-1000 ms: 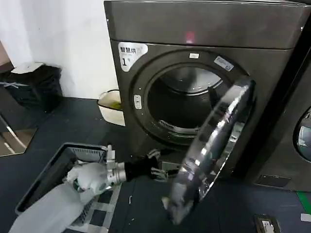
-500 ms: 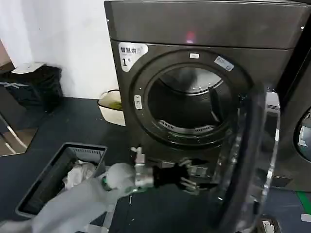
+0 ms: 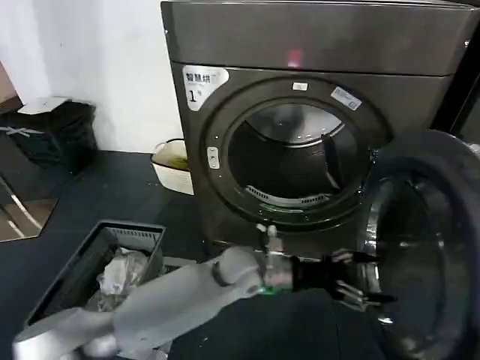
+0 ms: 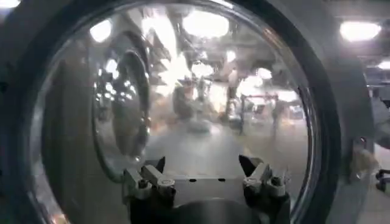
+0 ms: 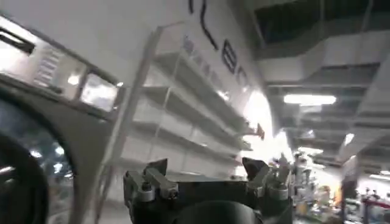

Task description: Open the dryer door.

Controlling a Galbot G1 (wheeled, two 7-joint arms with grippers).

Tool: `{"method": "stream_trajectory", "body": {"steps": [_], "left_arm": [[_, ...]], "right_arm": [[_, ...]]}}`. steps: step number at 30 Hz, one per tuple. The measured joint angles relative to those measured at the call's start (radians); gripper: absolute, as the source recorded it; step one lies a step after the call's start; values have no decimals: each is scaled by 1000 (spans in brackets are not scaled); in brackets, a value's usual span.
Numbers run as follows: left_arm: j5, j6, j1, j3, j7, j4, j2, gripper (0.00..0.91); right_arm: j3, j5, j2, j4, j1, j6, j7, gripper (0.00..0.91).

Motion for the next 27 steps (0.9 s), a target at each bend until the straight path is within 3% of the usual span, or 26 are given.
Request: {"method": "stream_trajectory", "body": {"steps": [15,27], "left_arm": [[99,-33,-33,-14,-82,218,-263,907],[175,-138,-39,-54,-181,301,-330,907]], "right_arm": [[25,2,27,-7,-21,34,-52,907],[23,2,26,-14,-17,43,-55,907]]}}
